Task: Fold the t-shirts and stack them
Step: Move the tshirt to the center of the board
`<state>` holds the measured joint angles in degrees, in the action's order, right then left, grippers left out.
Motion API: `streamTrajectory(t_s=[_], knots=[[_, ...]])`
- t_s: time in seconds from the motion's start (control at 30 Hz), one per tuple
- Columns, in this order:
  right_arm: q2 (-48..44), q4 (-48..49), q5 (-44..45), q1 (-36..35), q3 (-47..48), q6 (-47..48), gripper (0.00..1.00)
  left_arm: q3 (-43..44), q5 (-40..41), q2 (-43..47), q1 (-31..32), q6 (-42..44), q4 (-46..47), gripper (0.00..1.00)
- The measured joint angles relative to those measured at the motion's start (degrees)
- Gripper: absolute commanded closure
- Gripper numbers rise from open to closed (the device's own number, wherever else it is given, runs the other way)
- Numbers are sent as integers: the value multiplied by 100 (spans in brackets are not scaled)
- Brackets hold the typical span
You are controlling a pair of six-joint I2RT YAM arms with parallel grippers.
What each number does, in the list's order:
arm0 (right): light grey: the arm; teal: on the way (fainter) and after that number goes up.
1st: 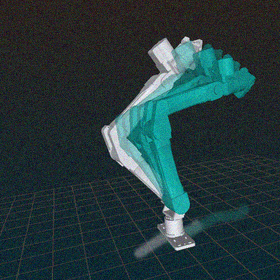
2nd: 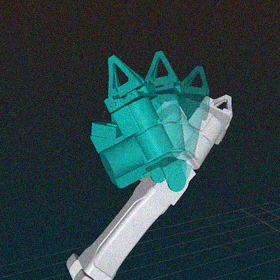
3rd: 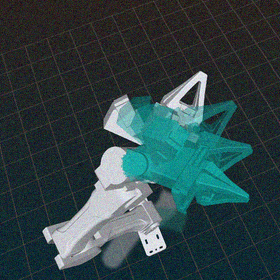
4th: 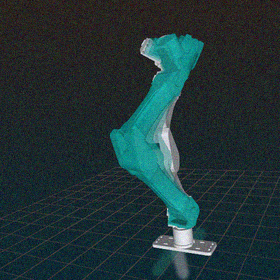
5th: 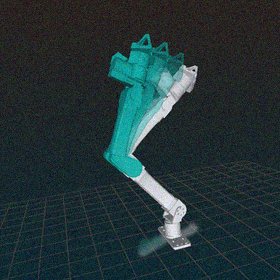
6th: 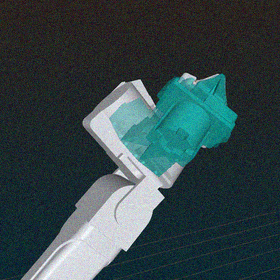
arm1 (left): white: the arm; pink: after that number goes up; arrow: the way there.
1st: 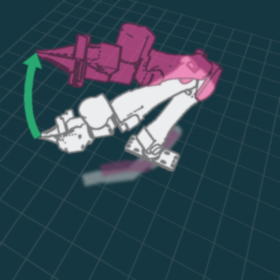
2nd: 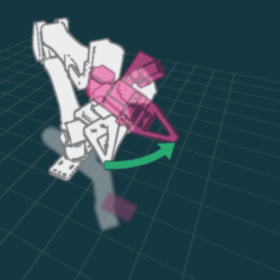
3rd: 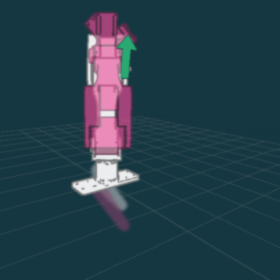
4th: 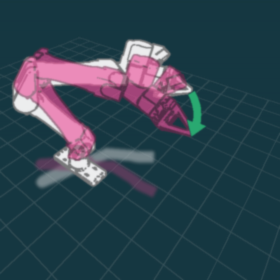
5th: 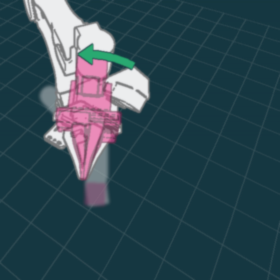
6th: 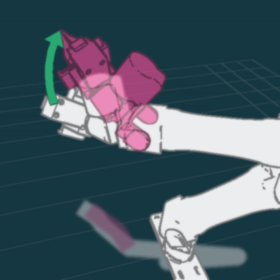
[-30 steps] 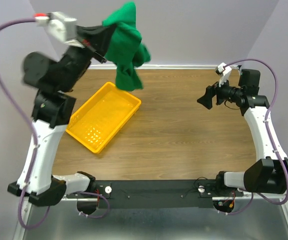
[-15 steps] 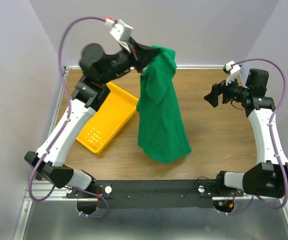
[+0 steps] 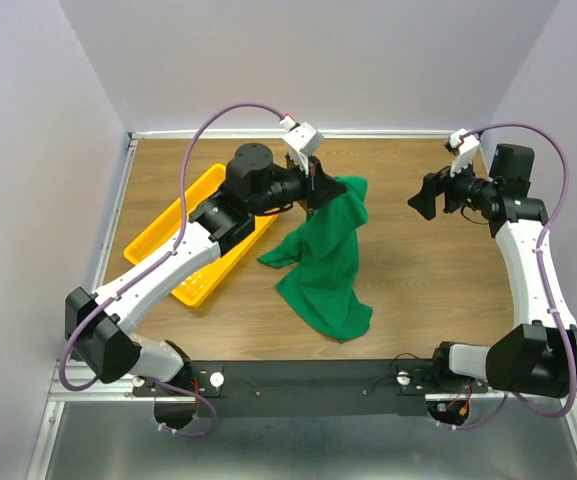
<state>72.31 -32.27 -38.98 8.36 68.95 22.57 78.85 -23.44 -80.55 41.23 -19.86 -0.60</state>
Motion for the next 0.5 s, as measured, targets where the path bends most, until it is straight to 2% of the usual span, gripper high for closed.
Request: streamTrajectory(t_s=[0.03, 0.07, 0.1, 0.13, 0.33, 0.43, 0.5], knots=[[0, 2, 2, 2, -17, 0, 0, -136, 96, 48, 57, 33, -11, 66], [0, 2, 2, 2, -44, 0, 0, -278, 205, 101, 101, 94, -59, 25], [0, 4, 0, 0, -72, 2, 0, -396, 334, 144, 140, 120, -118, 12], [0, 4, -2, 2, -101, 2, 0, -468, 450, 170, 166, 120, -149, 6], [0, 4, -105, 2, -372, 17, 0, -1021, 2243, 678, 188, 160, -717, 2], [2, 2, -267, 2, -535, 24, 0, -1182, 2719, 944, -326, 168, -984, 15], [24, 0, -409, 2, -632, 24, 0, -1185, 2817, 839, -800, 227, -1257, 18]])
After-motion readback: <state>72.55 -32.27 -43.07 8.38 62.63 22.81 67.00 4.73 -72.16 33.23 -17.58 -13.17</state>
